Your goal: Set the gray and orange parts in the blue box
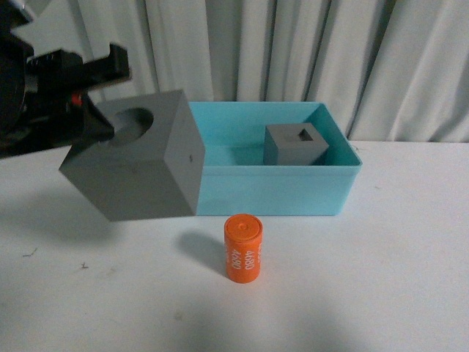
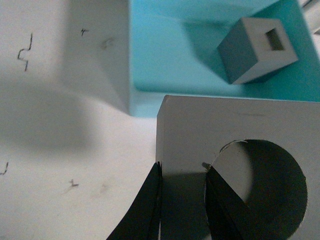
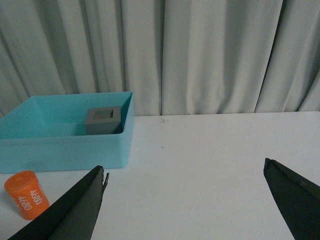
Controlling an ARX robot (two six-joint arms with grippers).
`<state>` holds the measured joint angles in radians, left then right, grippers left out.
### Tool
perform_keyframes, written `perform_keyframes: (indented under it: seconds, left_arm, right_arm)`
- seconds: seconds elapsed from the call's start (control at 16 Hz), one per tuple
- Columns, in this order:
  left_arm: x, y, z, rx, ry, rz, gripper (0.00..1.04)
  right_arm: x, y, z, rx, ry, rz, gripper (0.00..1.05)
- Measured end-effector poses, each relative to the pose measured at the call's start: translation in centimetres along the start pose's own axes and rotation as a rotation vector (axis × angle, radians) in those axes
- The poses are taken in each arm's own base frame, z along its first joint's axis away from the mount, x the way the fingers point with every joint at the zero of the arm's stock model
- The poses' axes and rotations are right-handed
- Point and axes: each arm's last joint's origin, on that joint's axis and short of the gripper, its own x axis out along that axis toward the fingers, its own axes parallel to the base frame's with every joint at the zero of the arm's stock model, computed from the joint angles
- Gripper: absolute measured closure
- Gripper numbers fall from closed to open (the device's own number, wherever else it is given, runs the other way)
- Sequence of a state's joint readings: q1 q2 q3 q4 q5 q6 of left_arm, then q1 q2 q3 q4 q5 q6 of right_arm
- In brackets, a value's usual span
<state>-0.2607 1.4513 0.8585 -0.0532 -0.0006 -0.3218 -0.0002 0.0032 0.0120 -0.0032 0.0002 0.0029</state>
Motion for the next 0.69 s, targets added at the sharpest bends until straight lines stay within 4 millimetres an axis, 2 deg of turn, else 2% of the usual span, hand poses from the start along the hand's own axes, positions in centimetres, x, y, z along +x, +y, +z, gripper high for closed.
perform_keyframes:
  seconds: [0.12,0.19,0.31,0.37,0.69]
  left_arm:
    - [-0.9,-1.9,1.6,-0.017,-0.023,-0.045,0.85]
    - [-1.5,-4.0,3.6,-0.025,-0.059,-0.077,0.85]
    - [-1.5,-5.4,5.3,-0.028,-0.095,-0.089,0.85]
    - [-0.9,-6.6,6.5,-0.034,-0.107,-0.090,0.85]
    - [3.6,-9.8,9.5,-0.040,-0.119,-0.041,0.85]
  right_arm:
    - [0.0,0.0,0.0,0.000,0.000,0.000,0.06]
    - [0.0,0.0,0.0,0.000,0.000,0.000,0.06]
    - [0.0,0.0,0.0,0.000,0.000,0.000,0.06]
    - [0.0,0.0,0.0,0.000,0.000,0.000,0.06]
    - [0.0,0.0,0.0,0.000,0.000,0.000,0.06]
